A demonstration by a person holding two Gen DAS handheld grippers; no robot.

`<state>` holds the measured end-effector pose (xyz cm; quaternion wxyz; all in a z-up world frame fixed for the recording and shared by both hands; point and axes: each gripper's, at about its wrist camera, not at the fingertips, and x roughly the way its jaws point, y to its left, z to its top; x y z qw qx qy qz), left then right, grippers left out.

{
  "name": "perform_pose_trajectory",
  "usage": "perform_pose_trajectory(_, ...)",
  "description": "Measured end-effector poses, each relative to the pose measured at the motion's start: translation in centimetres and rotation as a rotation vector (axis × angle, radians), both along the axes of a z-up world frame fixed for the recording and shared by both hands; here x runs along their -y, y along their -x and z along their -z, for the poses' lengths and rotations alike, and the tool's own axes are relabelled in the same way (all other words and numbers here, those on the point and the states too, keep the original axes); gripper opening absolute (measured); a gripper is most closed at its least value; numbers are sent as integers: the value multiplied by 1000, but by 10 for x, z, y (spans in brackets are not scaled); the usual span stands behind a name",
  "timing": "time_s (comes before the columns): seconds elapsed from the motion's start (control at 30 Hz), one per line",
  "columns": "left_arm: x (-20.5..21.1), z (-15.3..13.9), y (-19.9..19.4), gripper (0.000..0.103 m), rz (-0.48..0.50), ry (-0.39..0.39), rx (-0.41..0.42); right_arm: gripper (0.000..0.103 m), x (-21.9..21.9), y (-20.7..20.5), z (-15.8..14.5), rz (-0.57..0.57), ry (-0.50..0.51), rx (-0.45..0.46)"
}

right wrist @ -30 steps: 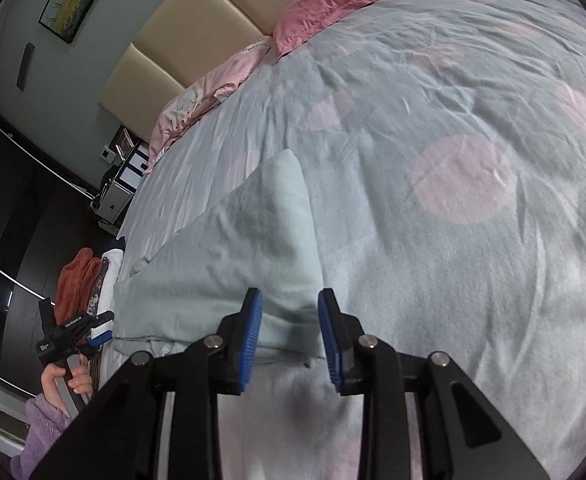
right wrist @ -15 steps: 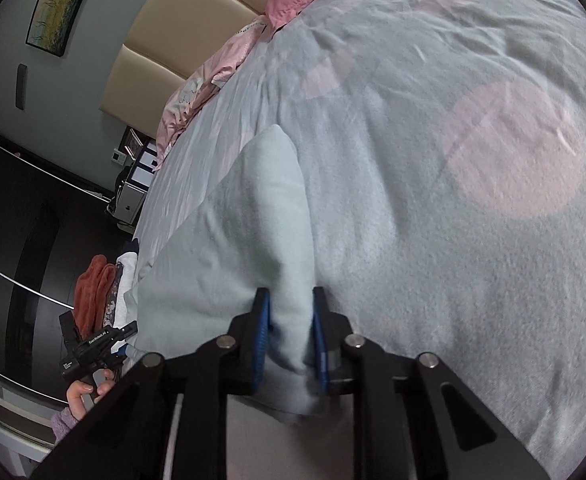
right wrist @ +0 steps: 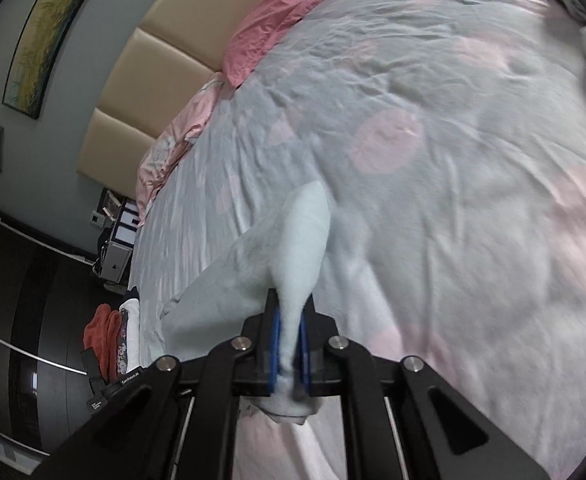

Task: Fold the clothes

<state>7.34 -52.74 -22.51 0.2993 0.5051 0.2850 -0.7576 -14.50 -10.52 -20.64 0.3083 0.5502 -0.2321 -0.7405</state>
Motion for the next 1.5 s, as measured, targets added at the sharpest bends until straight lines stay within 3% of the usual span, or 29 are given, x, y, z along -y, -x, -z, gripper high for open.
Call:
perform_pose_trajectory(0.07, -20, -1, 0, 38, 48, -27, 23, 8, -26, -6, 1, 47, -35, 48)
perform_pose_trajectory(0.23, -66, -5, -1, 37, 157, -70, 72, 8, -88, -30, -4, 119, -111, 62)
perform_pose_trajectory(0.37, -82, -4, -3, 37, 191, -76, 92, 8, -121, -34, -2, 161, -92, 109)
perform_pose_trajectory(0.5, -74, -3, -11, 45, 144, -103, 86, 8, -121, -33, 8, 168, -116, 143)
perform_pose_trajectory(0.67, -63, -12, -31, 45, 50, -125, 68, 10, -121, -34, 21, 192, -162, 204)
perform_pose_trajectory(0.77, -63, -22, -40, 45, -2, -70, 96, 19, -129, -38, 20, 238, -199, 206)
perform_pose_trajectory(0.83, -64, -31, -46, 45, -46, 1, 124, 27, -138, -43, 12, 300, -225, 168)
perform_pose_trajectory(0.9, -68, -42, -45, 45, -58, 29, 98, 34, -142, -47, 2, 332, -236, 118)
perform_pose_trajectory(1.03, -79, -64, -37, 45, -52, 63, 13, 34, -128, -55, -19, 286, -229, -4)
perform_pose_trajectory(1.17, -106, -83, -15, 45, 65, 98, -58, 34, -89, -65, -32, 136, -253, -105)
perform_pose_trajectory(1.33, -157, -89, 15, 42, 251, 72, -127, 24, -48, -77, -31, -46, -204, -145)
perform_pose_trajectory(1.5, -194, -67, 40, 37, 342, -7, -124, 15, -11, -92, -21, -195, -167, -129)
